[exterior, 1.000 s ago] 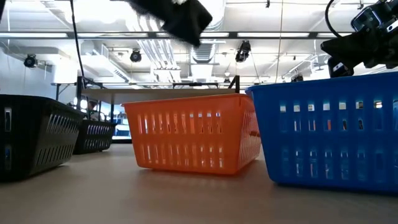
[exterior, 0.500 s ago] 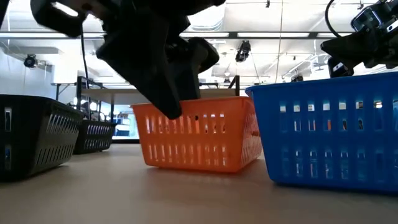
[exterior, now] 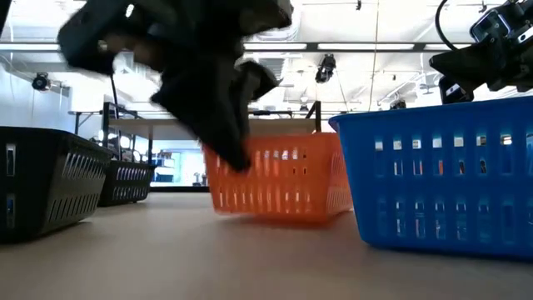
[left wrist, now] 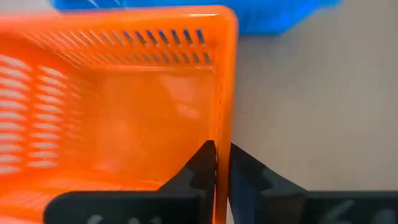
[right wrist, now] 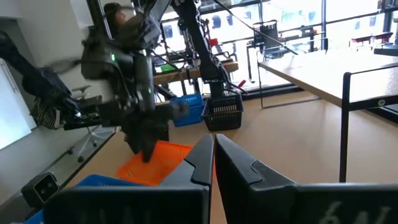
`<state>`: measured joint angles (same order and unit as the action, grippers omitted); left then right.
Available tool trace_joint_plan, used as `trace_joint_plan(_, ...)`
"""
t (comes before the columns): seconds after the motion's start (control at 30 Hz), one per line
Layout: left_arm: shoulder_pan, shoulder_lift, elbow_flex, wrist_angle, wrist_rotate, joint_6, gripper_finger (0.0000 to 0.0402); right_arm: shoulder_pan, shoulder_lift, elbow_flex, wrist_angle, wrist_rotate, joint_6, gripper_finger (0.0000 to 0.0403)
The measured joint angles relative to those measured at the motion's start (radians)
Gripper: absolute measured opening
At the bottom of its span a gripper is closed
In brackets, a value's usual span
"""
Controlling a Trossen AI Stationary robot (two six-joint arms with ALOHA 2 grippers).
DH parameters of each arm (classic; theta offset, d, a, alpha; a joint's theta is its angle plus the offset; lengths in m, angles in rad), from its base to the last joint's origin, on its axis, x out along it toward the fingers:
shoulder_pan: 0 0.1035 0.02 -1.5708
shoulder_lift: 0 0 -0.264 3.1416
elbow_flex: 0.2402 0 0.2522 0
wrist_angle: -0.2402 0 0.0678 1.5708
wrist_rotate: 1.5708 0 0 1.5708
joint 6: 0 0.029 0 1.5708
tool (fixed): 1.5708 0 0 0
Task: Stack baskets on shelf by color
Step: Put the middle orange basket on the shelf
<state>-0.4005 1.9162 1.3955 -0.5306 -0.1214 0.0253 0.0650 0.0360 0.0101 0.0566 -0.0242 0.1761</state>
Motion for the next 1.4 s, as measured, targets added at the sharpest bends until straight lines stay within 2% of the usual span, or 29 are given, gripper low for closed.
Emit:
trace_joint_plan(0.17, 0.008, -0.115, 0.047, -0.11, -0.083, -0.02, 0.0001, 0.0, 0.0, 0.0, 0.0, -0.001, 0.0, 0.0009)
trace_joint_plan(0.3, 0.025, -0.244, 0.068, -0.198, -0.271, -0.02, 0.0001, 0.0, 0.0, 0.0, -0.004, -0.001, 0.0, 0.0009)
trace_joint_plan(0.43, 0.138, -0.366, 0.07, -0.198, -0.309, 0.008, 0.0, 0.0, 0.0, 0.0, -0.004, 0.0, 0.0, 0.0009)
trace_joint_plan(0.5, 0.231, -0.404, 0.068, -0.194, -0.297, 0.055, 0.0, 0.0, 0.0, 0.0, -0.006, -0.001, 0.0, 0.0009)
trace_joint_plan(0.63, 0.449, -0.42, 0.063, -0.166, -0.14, 0.183, 0.0, 0.0, 0.0, 0.0, -0.006, 0.0, 0.0, 0.0009)
trace_joint_plan(0.73, 0.588, -0.382, 0.061, -0.104, -0.039, 0.28, 0.0, 0.0, -0.001, 0.0, -0.006, -0.001, 0.0, 0.0009)
trace_joint_plan(0.83, 0.676, -0.34, 0.061, -0.034, -0.01, 0.333, 0.0, 0.0, 0.001, 0.0, -0.007, -0.001, 0.0, 0.0009)
trace_joint_plan(1.0, 0.733, -0.28, 0.062, 0.029, 0.065, 0.376, 0.0, 0.0, 0.0, 0.0, -0.017, -0.001, 0.0, 0.0009)
trace_joint_plan(1.4, 0.721, -0.203, 0.065, 0.055, 0.069, 0.376, 0.0005, 0.0, 0.007, 0.0, -0.024, -0.001, 0.0, 0.0009)
